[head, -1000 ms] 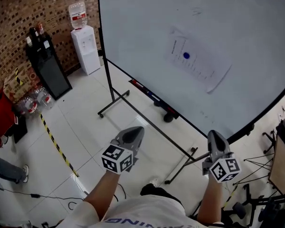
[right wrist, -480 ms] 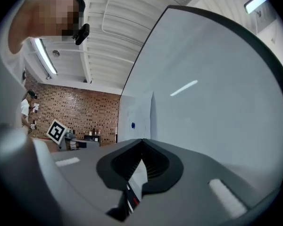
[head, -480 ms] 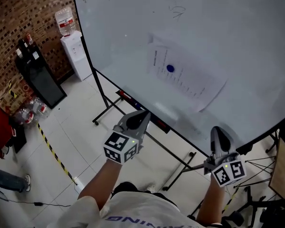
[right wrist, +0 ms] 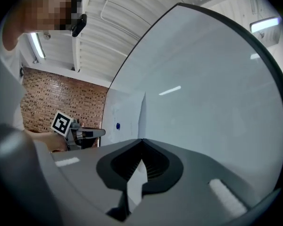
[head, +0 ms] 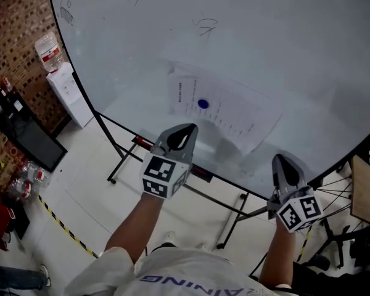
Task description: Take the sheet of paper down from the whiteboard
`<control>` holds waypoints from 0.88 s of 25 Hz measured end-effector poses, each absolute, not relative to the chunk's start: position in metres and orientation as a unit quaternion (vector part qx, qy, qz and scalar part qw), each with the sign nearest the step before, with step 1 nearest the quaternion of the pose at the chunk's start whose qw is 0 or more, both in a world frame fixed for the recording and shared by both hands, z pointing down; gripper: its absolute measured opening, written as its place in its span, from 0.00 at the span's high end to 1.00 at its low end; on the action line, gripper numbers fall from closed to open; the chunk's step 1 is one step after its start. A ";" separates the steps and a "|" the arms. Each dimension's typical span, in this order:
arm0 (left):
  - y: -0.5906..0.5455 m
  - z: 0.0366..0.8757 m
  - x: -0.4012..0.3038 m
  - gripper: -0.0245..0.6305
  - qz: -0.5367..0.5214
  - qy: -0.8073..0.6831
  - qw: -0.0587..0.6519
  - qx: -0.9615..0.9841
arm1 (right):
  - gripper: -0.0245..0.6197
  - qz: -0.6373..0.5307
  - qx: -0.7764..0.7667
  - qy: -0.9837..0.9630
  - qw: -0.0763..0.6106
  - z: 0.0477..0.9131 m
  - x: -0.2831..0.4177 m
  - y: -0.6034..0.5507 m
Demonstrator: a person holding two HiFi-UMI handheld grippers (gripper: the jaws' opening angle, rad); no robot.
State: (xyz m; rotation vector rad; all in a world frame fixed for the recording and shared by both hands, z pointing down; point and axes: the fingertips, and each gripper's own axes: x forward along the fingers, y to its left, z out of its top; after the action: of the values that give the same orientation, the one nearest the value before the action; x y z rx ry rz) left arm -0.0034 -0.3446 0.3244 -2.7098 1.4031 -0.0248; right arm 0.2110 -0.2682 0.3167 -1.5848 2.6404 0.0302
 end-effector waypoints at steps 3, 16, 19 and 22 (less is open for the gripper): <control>-0.360 0.311 -0.001 0.96 -0.024 0.455 0.089 -0.886 | 0.95 0.012 -0.525 0.851 0.030 0.314 0.202 -0.274; -0.395 0.301 0.019 0.70 -0.070 0.466 0.163 -0.867 | 0.95 0.017 -0.550 0.834 0.023 0.312 0.197 -0.271; -0.397 0.303 0.020 0.71 -0.070 0.465 0.158 -0.868 | 0.95 0.018 -0.552 0.833 0.024 0.313 0.197 -0.269; -0.399 0.302 0.019 0.71 -0.065 0.466 0.157 -0.868 | 0.95 0.015 -0.549 0.835 0.024 0.317 0.194 -0.268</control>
State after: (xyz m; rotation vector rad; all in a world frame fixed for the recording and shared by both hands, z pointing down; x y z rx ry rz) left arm 0.0195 -0.3995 0.3018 -2.4846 1.3347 -0.1863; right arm 0.1935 -0.2679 0.3172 -1.6989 2.5856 0.0461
